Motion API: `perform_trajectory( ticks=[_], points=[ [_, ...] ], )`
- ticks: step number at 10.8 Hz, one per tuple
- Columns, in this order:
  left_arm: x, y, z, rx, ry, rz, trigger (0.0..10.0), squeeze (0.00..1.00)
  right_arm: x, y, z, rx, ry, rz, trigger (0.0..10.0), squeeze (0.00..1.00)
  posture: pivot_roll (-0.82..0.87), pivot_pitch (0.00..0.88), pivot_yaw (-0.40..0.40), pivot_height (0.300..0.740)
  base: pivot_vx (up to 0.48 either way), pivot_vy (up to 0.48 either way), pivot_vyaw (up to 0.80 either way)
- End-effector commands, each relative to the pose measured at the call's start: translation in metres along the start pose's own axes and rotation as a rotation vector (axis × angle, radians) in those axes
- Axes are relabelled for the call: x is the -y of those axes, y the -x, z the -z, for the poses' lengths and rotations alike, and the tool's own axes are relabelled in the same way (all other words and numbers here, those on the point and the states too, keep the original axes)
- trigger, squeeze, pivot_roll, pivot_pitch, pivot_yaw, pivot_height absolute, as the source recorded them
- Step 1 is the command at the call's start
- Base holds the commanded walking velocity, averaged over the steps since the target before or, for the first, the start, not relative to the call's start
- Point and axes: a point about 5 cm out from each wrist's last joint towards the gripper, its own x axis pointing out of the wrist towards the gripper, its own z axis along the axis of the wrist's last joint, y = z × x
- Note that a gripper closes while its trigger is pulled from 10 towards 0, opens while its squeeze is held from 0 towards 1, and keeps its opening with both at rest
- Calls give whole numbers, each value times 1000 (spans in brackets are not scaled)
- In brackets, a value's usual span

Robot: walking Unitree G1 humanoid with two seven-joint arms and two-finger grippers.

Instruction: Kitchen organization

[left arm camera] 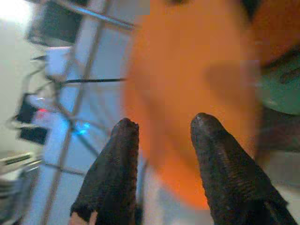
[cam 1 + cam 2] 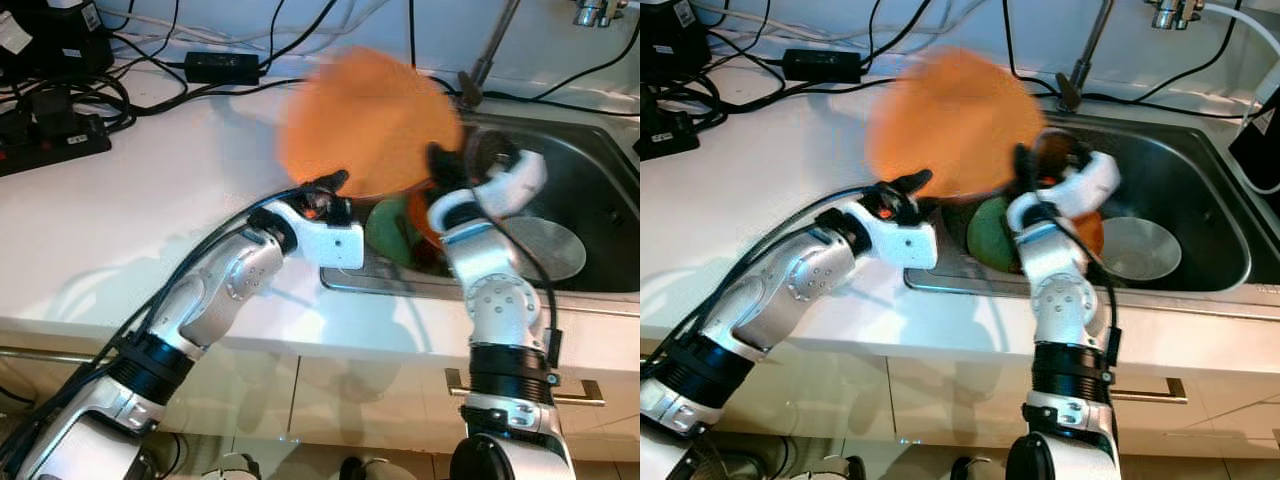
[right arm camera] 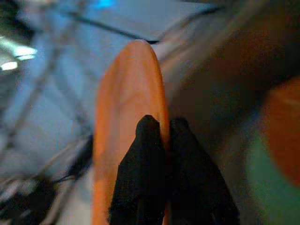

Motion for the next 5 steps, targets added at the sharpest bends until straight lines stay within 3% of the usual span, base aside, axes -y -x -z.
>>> perform_trajectory(
  ticks=[1,2,5],
  points=[
    [-6,-1,-4,17,5,-27,10000,1000,-5,-2,-10,63,-24,-1,0,0,13,76,-111,740,0,0,0],
    [-5,0,-3,14,7,-22,10000,0,2,-3,-22,117,-26,36,0,0,12,77,-111,740,0,0,0],
    [-2,2,1,-11,78,-30,10000,0,19,-3,-46,207,2,104,0,0,10,76,-110,740,0,0,0]
  ],
)
